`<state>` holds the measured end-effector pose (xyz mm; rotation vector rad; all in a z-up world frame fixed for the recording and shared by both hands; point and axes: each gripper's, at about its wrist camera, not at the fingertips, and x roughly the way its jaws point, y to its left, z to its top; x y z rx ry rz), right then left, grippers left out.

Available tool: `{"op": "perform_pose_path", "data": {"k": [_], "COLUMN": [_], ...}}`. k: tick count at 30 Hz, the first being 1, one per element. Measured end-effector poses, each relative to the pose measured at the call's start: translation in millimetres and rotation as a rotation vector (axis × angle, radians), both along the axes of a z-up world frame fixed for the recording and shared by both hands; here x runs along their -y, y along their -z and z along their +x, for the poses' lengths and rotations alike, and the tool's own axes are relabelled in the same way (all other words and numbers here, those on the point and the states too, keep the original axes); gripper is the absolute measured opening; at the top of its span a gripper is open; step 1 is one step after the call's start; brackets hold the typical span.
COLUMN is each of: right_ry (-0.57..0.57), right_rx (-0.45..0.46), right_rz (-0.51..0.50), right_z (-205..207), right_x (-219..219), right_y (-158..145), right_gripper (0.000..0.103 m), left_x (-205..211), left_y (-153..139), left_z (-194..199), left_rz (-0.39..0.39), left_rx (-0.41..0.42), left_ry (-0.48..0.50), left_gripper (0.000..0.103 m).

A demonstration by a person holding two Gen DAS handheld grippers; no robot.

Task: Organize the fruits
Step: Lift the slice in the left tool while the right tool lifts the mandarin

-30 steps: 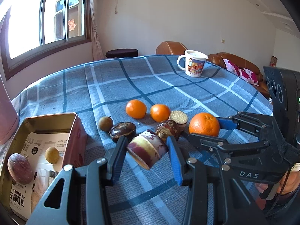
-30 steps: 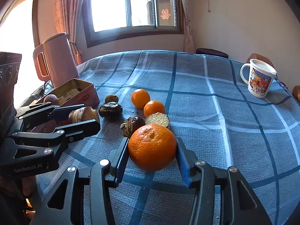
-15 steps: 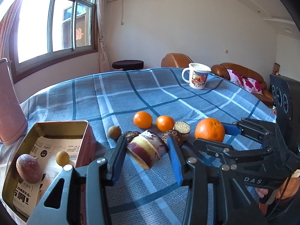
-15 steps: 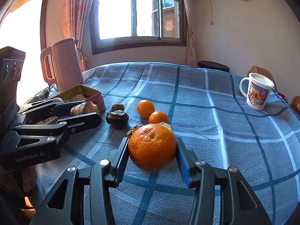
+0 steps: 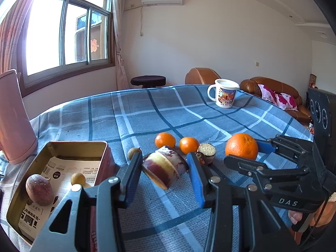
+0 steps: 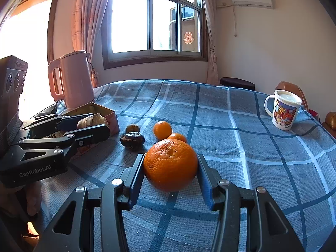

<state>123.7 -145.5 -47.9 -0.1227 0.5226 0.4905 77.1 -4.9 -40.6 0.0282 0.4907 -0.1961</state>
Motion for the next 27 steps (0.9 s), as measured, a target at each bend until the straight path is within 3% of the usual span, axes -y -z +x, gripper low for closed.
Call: {"op": "perform_pose_path", "data": {"k": [27], "right_ry": [0.008], "right_rx": [0.115], "right_rz": [-0.009], "right_z": [-17.8], "right_x": [-1.2], "right_y": [-7.8], "right_gripper": [0.05], "left_x": [-2.7], "left_y": [-8.2], "left_z": [-15.3], "left_rz": [-0.003], "left_rx": [0.093], "left_ry": [-0.026], "left_gripper": [0.046]}}
